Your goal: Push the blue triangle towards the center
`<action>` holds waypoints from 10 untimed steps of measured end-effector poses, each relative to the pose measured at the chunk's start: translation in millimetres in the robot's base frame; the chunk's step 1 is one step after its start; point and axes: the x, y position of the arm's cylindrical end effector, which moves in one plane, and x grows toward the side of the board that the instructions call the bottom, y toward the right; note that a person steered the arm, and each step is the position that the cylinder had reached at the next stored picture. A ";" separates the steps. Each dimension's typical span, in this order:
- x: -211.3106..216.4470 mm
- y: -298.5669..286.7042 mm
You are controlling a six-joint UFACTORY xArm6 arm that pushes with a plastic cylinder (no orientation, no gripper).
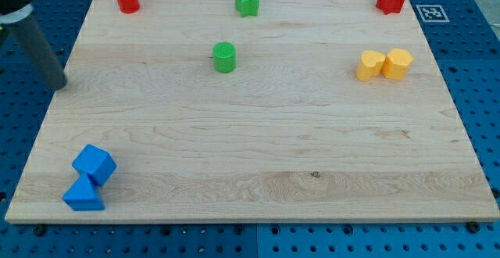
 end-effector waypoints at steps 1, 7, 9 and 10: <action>9.5 -0.9; 176.3 72.2; 176.4 124.6; 176.8 124.6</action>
